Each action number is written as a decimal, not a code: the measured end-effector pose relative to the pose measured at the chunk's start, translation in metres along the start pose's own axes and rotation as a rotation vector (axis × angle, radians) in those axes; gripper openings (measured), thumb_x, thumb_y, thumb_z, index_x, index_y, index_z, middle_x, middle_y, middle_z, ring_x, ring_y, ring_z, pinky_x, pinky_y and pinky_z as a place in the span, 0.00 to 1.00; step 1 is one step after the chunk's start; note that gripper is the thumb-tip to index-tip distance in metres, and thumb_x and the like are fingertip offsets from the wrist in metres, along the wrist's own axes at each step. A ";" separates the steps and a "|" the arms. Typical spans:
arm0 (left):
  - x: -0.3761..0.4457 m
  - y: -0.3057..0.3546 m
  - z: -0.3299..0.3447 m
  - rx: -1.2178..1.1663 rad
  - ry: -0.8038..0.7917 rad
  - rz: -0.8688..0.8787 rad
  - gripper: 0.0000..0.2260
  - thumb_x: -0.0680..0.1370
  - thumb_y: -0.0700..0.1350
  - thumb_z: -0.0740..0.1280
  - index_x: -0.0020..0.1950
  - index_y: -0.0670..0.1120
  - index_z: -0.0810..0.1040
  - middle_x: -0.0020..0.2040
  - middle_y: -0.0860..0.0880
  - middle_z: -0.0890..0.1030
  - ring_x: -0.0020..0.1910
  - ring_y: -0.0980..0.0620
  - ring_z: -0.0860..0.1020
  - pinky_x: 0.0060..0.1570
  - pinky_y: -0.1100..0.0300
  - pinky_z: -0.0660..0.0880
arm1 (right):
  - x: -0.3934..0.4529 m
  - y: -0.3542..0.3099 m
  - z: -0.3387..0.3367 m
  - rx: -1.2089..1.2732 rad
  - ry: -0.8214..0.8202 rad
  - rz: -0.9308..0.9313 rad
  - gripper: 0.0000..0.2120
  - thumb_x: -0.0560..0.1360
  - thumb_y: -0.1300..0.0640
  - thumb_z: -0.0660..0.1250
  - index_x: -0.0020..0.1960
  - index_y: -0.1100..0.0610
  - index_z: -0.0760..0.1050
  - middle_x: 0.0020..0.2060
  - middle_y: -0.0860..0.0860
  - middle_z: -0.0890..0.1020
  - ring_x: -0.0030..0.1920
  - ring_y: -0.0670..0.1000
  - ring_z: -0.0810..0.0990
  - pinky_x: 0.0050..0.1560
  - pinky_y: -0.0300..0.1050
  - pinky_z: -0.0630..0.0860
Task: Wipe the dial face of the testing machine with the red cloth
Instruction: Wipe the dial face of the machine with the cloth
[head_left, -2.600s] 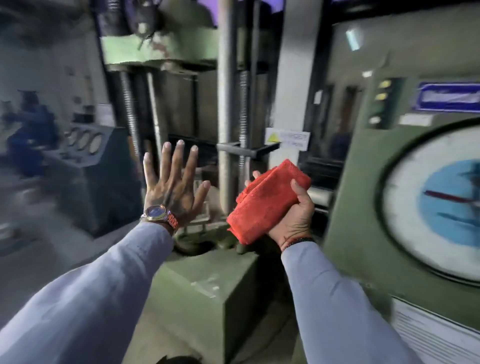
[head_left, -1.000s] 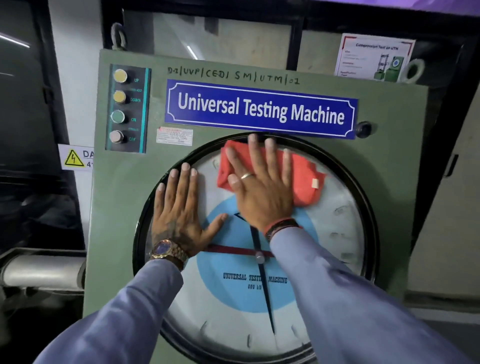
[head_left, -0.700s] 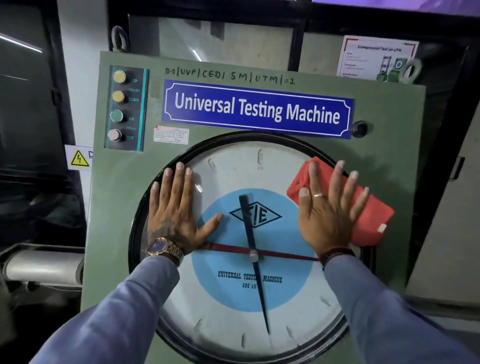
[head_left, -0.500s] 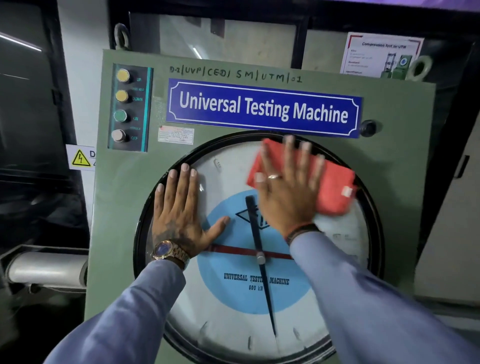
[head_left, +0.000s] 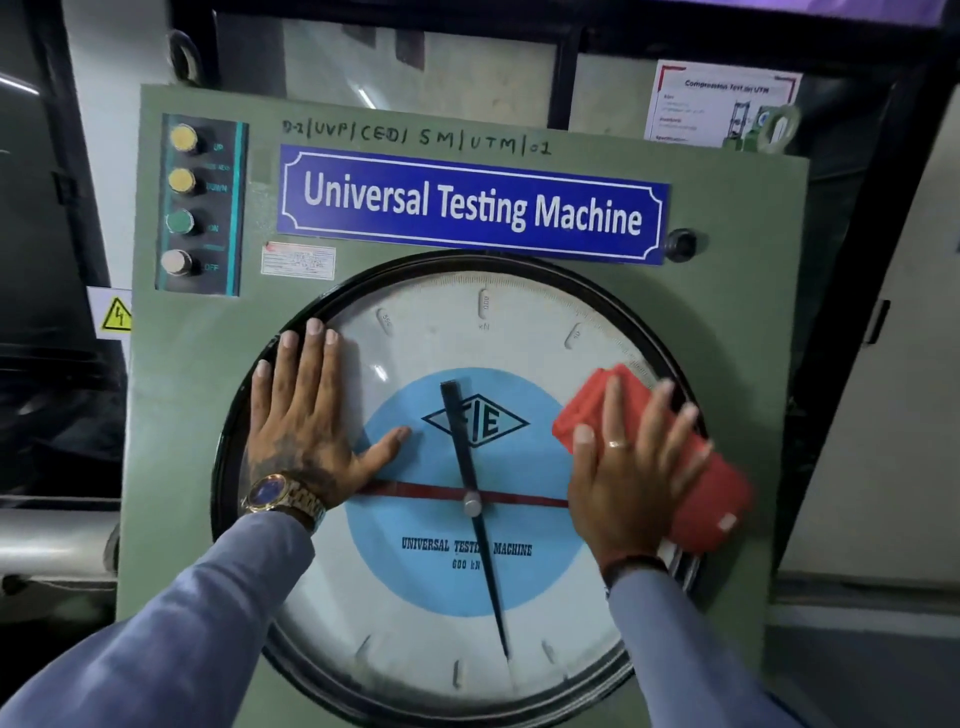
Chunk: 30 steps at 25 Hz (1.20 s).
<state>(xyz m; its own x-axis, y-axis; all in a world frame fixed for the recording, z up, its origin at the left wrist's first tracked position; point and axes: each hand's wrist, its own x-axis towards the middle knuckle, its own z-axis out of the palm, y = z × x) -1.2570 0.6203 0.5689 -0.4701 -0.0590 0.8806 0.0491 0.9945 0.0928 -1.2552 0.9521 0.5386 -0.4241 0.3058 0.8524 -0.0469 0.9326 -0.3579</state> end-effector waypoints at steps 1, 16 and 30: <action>0.000 -0.001 0.002 0.001 0.008 0.002 0.58 0.73 0.81 0.57 0.91 0.44 0.49 0.91 0.45 0.48 0.90 0.42 0.48 0.88 0.41 0.45 | -0.009 0.000 0.004 -0.009 -0.011 0.063 0.33 0.86 0.35 0.55 0.89 0.44 0.60 0.89 0.62 0.59 0.87 0.72 0.58 0.81 0.82 0.54; -0.002 -0.001 0.000 -0.055 0.051 0.015 0.56 0.74 0.80 0.56 0.90 0.43 0.53 0.91 0.44 0.52 0.90 0.42 0.50 0.88 0.41 0.47 | 0.078 -0.135 0.009 -0.015 0.011 -0.607 0.30 0.87 0.30 0.53 0.88 0.34 0.58 0.91 0.51 0.57 0.89 0.65 0.53 0.83 0.81 0.45; -0.001 0.006 0.002 -0.059 0.057 -0.008 0.57 0.73 0.80 0.58 0.91 0.45 0.50 0.91 0.44 0.51 0.90 0.41 0.51 0.87 0.39 0.48 | 0.068 -0.116 0.007 0.029 0.048 -0.326 0.37 0.83 0.28 0.57 0.89 0.39 0.59 0.90 0.57 0.57 0.89 0.70 0.52 0.81 0.84 0.46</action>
<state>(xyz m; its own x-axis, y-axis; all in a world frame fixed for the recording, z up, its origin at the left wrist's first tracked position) -1.2577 0.6262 0.5677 -0.4202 -0.0731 0.9045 0.0979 0.9873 0.1253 -1.2848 0.8632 0.6354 -0.3397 0.0011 0.9405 -0.1993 0.9772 -0.0731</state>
